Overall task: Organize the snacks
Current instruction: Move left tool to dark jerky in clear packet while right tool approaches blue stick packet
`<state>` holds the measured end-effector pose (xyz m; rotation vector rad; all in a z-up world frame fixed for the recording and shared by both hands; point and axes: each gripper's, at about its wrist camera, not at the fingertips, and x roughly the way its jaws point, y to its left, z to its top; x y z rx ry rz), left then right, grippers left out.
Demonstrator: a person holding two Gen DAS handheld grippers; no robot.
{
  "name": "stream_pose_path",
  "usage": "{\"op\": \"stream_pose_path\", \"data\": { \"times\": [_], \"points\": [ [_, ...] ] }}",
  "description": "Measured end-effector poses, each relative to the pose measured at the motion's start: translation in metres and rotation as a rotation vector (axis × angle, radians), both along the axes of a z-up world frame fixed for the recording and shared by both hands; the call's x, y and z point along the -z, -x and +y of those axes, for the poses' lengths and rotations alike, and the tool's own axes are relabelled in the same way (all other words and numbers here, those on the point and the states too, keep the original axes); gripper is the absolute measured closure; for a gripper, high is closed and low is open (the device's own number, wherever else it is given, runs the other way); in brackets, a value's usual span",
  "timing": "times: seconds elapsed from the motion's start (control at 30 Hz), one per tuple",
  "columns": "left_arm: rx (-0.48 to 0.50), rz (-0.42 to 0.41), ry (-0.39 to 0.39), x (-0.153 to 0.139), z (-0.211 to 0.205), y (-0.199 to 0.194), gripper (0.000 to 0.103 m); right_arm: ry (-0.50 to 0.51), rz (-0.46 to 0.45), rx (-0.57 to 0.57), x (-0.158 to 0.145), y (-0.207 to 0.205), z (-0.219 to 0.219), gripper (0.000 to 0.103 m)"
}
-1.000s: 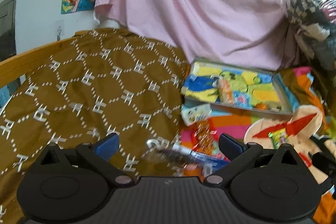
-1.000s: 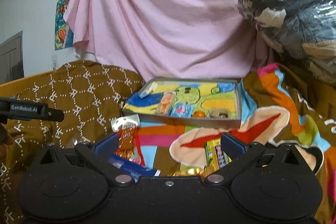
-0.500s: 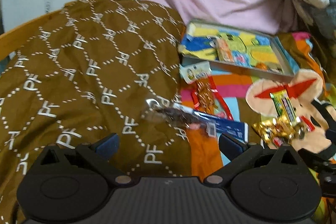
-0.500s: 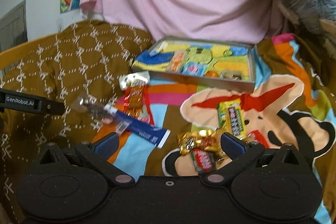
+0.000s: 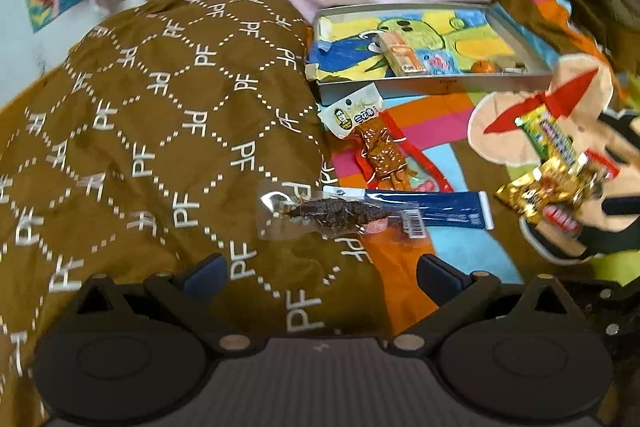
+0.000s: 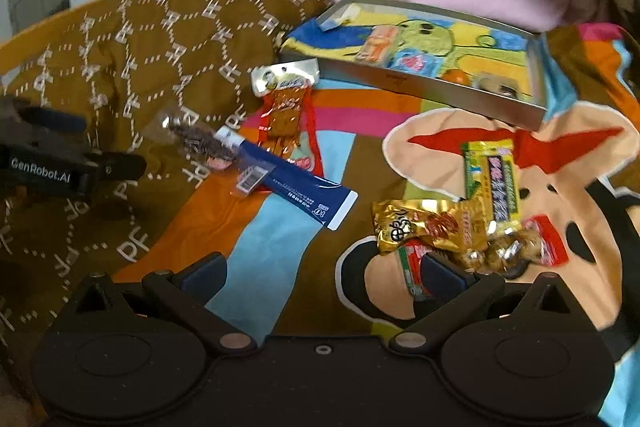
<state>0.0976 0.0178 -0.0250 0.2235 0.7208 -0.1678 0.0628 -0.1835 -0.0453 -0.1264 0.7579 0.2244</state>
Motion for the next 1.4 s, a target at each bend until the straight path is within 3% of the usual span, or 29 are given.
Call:
{"op": "stream_pose_path", "data": {
  "times": [0.4, 0.6, 0.77, 0.97, 1.2, 1.4],
  "points": [
    [0.130, -0.055, -0.174, 0.021, -0.009, -0.030, 0.000, 0.166, -0.095, -0.171, 0.020, -0.036, 0.015, 0.001],
    [0.315, -0.156, -0.328, 0.036, -0.024, -0.039, 0.000, 0.226, -0.100, -0.268, 0.032, -0.062, 0.018, 0.001],
    [0.470, -0.191, -0.415, 0.054, -0.035, -0.047, 0.000, 0.246, -0.102, -0.319, 0.038, -0.079, 0.018, 0.004],
    [0.578, -0.097, -0.384, 0.060, -0.037, -0.069, 0.000, 0.257, -0.069, -0.379, 0.049, -0.099, 0.018, 0.008],
    [0.597, 0.021, -0.335, 0.060, -0.028, -0.088, 0.000, 0.261, -0.053, -0.411, 0.058, -0.116, 0.022, 0.010],
    [0.583, 0.147, -0.291, 0.059, -0.027, -0.094, 0.001, 0.220, -0.022, -0.420, 0.058, -0.122, 0.023, 0.020]
  ]
}}
